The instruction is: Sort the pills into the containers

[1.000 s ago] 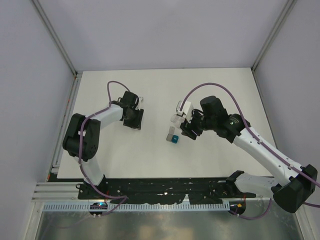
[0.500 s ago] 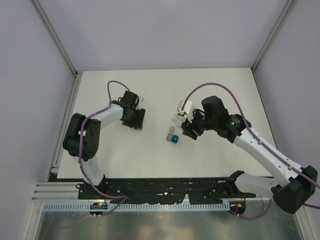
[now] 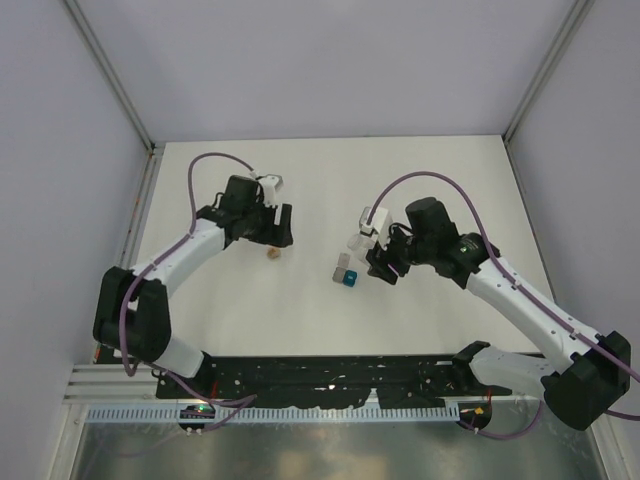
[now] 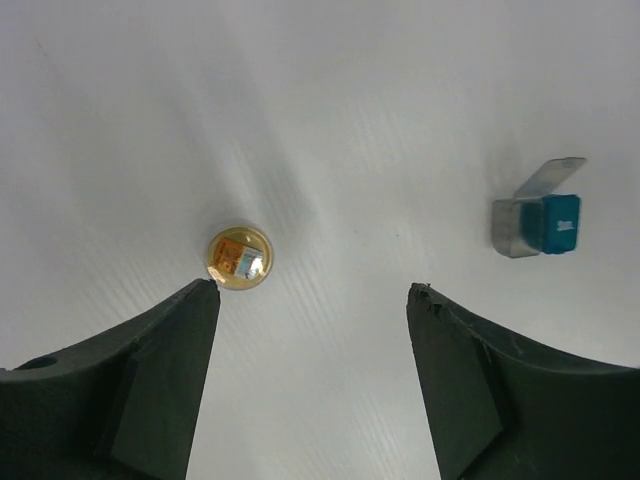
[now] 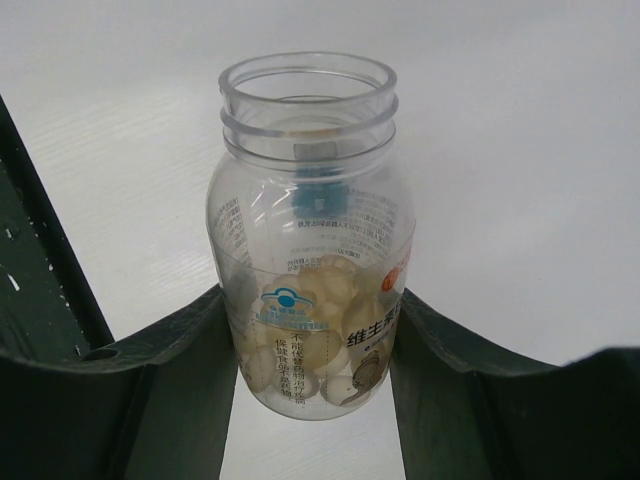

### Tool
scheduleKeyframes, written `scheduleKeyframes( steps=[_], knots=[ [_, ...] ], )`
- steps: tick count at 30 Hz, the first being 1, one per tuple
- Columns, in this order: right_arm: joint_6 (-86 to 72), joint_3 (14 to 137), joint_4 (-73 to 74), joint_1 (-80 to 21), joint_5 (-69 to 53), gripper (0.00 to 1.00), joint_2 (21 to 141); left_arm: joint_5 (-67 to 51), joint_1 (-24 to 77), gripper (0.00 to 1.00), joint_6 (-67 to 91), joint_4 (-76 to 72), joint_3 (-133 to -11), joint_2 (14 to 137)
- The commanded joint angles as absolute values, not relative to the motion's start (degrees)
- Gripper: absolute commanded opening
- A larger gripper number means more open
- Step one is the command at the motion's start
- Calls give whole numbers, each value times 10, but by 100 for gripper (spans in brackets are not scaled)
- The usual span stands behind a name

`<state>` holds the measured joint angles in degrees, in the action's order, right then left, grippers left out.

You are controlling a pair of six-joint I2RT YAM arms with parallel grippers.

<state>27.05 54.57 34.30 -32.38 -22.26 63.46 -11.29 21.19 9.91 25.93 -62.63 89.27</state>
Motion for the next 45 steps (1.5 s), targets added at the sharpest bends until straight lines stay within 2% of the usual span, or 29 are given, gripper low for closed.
scheduleKeyframes(
  steps=[1, 4, 12, 24, 34, 39, 45],
  knots=[
    [277, 545, 303, -322, -251, 10, 626, -234, 214, 83, 83, 158, -567, 807],
    [279, 547, 301, -322, -266, 11, 637, -325, 227, 89, 63, 128, -550, 761],
    [280, 559, 291, -321, -291, 13, 653, -507, 253, 95, 129, 82, -592, 745],
    [283, 585, 302, -322, -289, 18, 664, -518, 326, 98, 247, 18, -650, 792],
    [279, 597, 302, -322, -299, 19, 664, -478, 352, 90, 268, 25, -677, 840],
    [277, 597, 301, -322, -303, 20, 664, -472, 358, 79, 273, 28, -686, 851],
    [271, 593, 295, -322, -307, 21, 659, -475, 362, 60, 277, 30, -692, 865]
  ],
)
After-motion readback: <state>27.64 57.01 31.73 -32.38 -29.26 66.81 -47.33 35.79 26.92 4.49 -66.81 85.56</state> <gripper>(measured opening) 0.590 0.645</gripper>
